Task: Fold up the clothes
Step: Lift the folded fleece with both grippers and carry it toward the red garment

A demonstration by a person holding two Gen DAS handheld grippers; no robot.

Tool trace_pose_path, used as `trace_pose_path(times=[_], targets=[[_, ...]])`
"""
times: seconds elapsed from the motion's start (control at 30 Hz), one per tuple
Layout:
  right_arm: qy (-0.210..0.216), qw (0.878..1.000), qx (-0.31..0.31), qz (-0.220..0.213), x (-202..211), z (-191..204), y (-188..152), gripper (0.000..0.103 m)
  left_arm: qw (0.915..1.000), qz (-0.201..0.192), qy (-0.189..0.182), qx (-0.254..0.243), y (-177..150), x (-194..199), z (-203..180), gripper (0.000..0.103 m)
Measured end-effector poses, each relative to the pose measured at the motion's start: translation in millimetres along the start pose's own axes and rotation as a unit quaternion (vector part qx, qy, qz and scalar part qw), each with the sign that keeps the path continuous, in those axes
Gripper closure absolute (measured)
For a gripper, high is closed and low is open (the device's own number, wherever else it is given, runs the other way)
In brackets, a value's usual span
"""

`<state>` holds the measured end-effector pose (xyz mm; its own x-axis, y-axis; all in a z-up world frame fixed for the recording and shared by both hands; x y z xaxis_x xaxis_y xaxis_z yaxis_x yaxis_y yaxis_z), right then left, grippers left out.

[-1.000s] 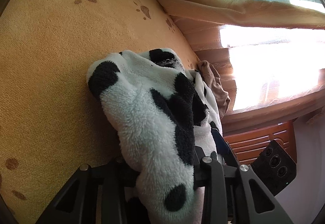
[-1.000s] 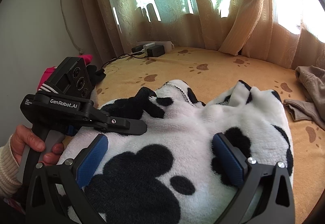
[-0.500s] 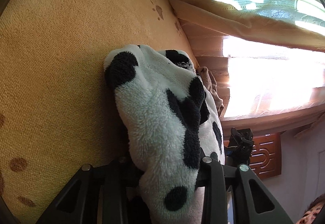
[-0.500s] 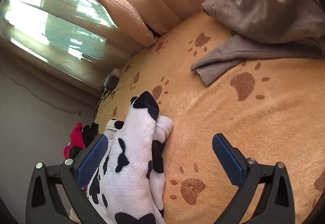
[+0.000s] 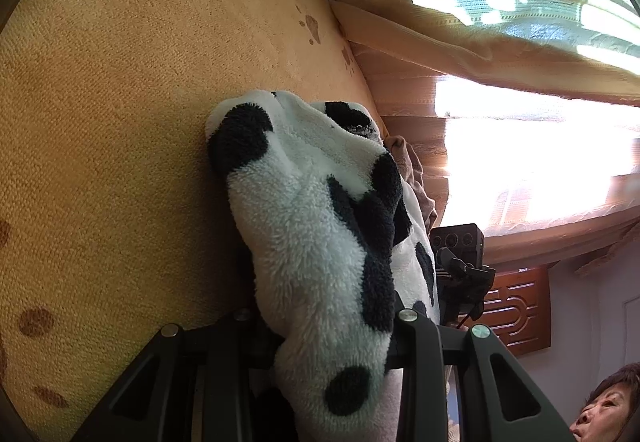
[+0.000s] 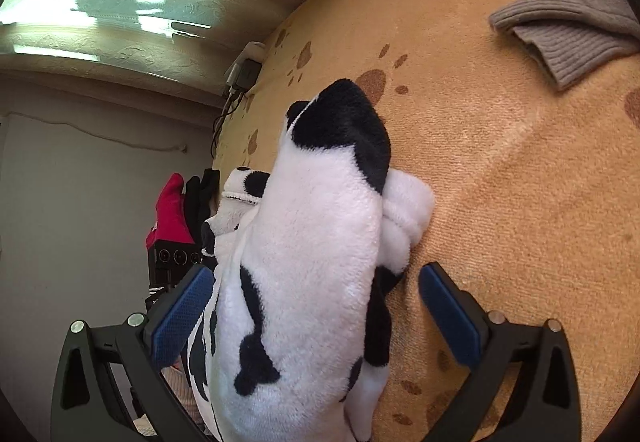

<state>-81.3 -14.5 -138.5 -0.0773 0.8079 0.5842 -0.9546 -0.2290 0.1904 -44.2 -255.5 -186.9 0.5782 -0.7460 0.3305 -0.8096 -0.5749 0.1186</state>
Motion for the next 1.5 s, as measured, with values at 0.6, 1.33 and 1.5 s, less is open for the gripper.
trace_pose_path(times=[0.6,1.33,1.5], targets=[[-0.007,0.999,0.016,0.034,-28,22,-11,0.000,0.9994,0.004,-0.028,-0.020,-2,2,-5,0.067],[-0.019,0.987,0.128,-0.092,-1,67,-25,0.056,0.9852,-0.100,-0.001,-0.139,-19,31,-72,0.067],[-0.011,0.973,0.191,-0.125,14,118,-30,0.056,0.9682,-0.163,-0.001,-0.190,-27,75,-115,0.067]])
Point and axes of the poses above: each gripper's, at about its wrist camera, not at the fingertips, and x roughly against the way its jaws point, z to its left, y to its top, the point moved 10 cm from there along -x, roughly the way its jaws point, and after that the axes turned 4 degrees about -y, right-handed, at the moved point
